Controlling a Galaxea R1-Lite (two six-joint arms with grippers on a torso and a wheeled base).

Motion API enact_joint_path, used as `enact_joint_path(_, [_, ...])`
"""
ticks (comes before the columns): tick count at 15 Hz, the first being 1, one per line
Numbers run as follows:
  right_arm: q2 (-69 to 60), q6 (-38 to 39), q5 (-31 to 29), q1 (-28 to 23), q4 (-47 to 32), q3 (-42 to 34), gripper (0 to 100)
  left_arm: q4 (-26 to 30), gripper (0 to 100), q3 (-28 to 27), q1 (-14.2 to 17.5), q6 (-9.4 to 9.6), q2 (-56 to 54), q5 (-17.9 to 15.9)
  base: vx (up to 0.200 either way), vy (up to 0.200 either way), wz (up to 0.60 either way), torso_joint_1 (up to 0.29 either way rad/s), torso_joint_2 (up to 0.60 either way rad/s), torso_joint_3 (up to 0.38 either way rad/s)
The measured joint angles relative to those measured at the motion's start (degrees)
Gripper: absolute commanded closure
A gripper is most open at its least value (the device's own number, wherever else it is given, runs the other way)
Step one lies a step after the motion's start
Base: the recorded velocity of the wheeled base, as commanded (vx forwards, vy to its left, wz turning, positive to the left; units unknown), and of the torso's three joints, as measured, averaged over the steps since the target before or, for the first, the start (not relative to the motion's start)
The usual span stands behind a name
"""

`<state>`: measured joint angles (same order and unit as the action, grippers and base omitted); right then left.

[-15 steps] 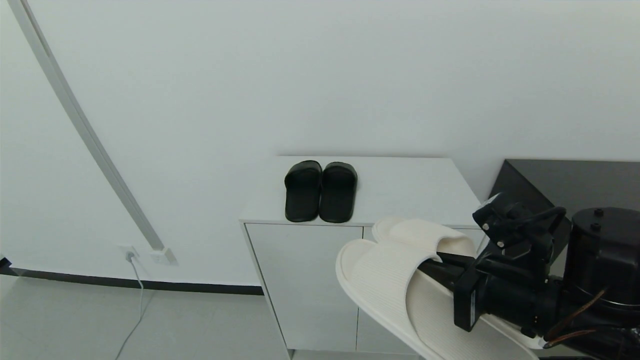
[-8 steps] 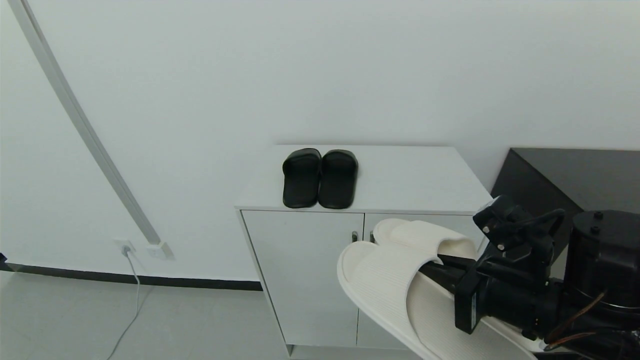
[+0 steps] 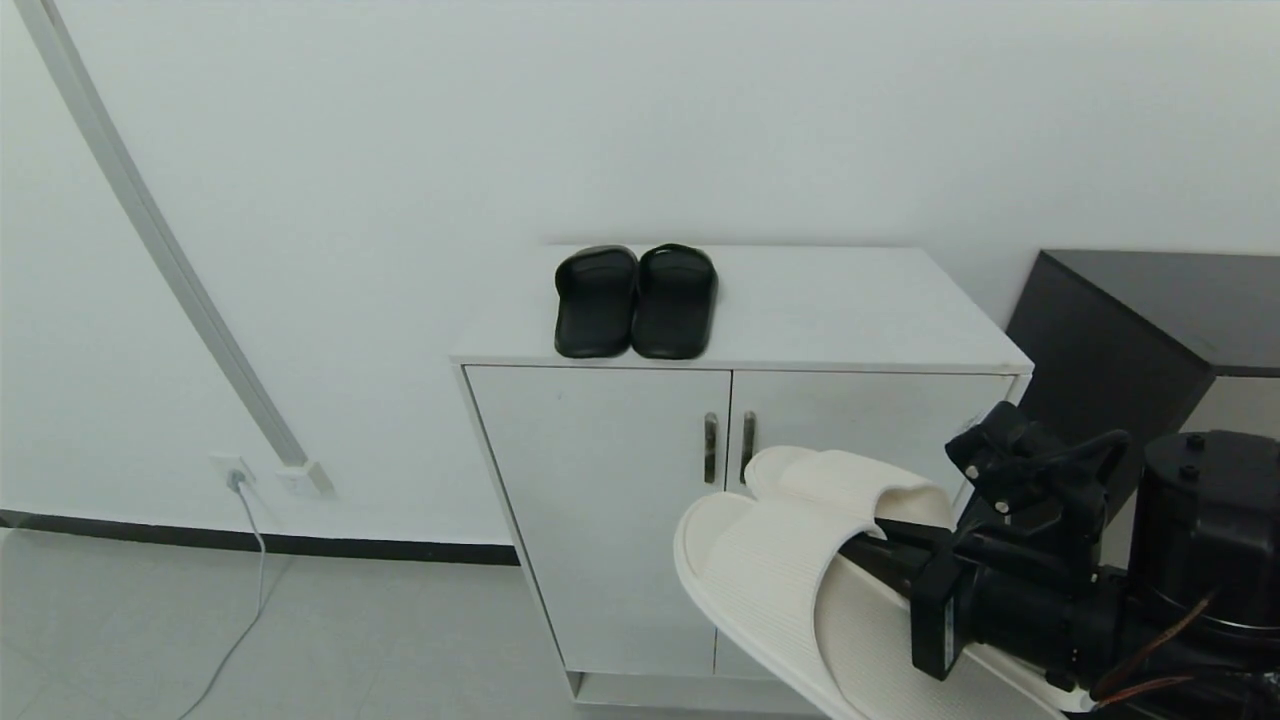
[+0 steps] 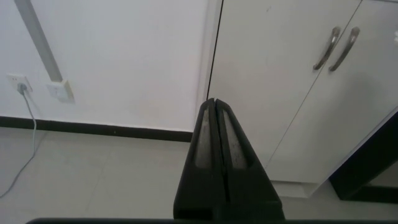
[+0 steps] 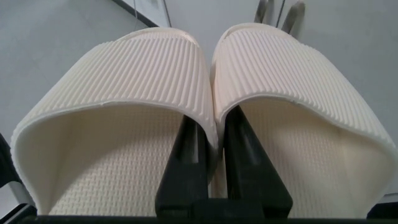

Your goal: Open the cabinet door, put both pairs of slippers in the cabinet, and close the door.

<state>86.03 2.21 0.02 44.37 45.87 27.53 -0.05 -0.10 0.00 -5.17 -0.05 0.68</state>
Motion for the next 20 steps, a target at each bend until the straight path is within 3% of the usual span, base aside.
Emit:
enact_joint_path(11, [0.49,0.0,0.05,0.46,-0.04,-0.66,100,-0.02,100,0.0,0.0,0.0,-0.02,0.0,0.0,0.0,0.0,-0.171,0.49,0.322])
enact_joint_path(20, [0.6,0.0,0.05,0.68,-0.02,-1.23,100,-0.02,100,0.0,0.0,0.0,0.0,0.0,0.0,0.0,0.0,-0.079,0.45,0.371])
